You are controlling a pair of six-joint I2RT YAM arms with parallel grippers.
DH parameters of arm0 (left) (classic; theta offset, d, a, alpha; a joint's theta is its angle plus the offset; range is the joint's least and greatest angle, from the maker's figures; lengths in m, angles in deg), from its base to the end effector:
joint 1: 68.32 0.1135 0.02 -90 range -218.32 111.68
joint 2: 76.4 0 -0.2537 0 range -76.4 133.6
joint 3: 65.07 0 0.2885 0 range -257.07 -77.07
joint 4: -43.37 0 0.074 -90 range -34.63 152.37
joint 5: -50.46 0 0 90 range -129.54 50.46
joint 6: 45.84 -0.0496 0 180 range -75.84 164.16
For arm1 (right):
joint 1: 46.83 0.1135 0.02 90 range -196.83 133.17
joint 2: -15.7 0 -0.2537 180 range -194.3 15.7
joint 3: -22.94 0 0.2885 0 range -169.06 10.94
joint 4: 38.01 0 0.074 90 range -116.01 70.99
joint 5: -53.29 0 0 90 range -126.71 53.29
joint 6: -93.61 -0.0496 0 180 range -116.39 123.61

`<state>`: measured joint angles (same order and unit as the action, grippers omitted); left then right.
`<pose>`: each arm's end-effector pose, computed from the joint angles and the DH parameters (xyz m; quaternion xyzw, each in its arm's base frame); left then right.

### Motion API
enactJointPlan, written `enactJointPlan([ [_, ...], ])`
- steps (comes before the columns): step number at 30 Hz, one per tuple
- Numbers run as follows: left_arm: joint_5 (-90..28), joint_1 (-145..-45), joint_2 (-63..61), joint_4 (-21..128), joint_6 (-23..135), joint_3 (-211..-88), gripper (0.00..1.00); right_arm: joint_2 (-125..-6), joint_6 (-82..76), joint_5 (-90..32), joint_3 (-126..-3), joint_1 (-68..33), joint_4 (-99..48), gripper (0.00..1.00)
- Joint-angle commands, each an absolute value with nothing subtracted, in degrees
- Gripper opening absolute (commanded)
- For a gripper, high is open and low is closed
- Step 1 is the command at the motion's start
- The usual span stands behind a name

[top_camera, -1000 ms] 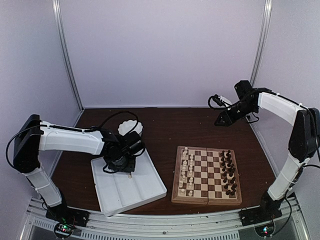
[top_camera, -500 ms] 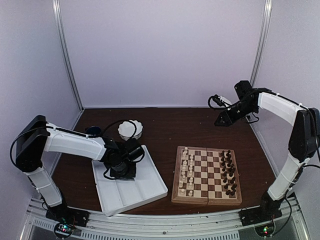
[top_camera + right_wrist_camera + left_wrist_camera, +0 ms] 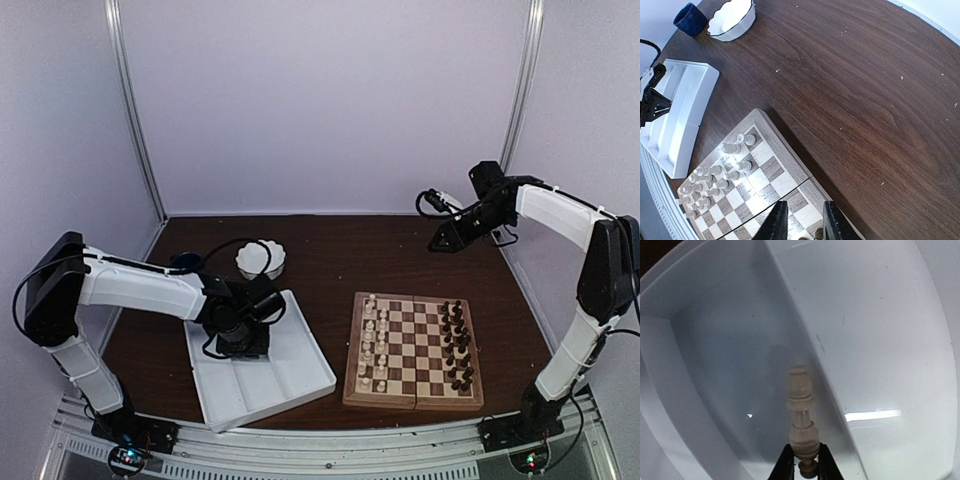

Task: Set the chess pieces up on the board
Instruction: Pick up the chess pile from the storage box, then pick up the bishop from the chess pile.

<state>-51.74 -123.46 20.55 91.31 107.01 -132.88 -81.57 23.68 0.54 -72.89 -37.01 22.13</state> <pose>0.1973 -0.2648 0.1055 -0.0784 0.9850 -0.0415 0.1481 0.3836 0.0969 0.2581 -0.3127 0.8673 0.2876 0.2593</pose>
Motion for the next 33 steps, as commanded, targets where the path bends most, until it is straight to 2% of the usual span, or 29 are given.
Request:
enactJointPlan([
  [1,-54.9,-123.6,12.6,96.4,98.8,-134.6,0.07,-79.6,23.5,3.1,-72.6,-37.3,21.9,0.28],
  [6,-54.3,-123.7,4.7,92.3,81.1,-133.5,0.07,-79.0,23.2,11.7,-73.6,-36.6,22.0,0.3],
  [10,-45.6,-123.6,-4.1,79.5,66.9,-126.9,0.08,-79.9,23.3,16.8,-77.0,-32.3,24.4,0.32],
  [14,-38.1,-123.7,-10.8,69.2,57.9,-121.5,0.07,-83.2,23.2,23.3,-82.7,-25.8,28.1,0.4],
  [23,-30.8,-123.9,-10.1,60.2,55.4,-121.7,0.07,-92.9,14.3,28.2,-92.1,-11.6,27.0,0.46],
  [33,-29.5,-124.4,-8.1,57.5,55.1,-122.9,0.07,-96.6,9.2,34.3,-95.0,-5.5,25.0,0.51],
])
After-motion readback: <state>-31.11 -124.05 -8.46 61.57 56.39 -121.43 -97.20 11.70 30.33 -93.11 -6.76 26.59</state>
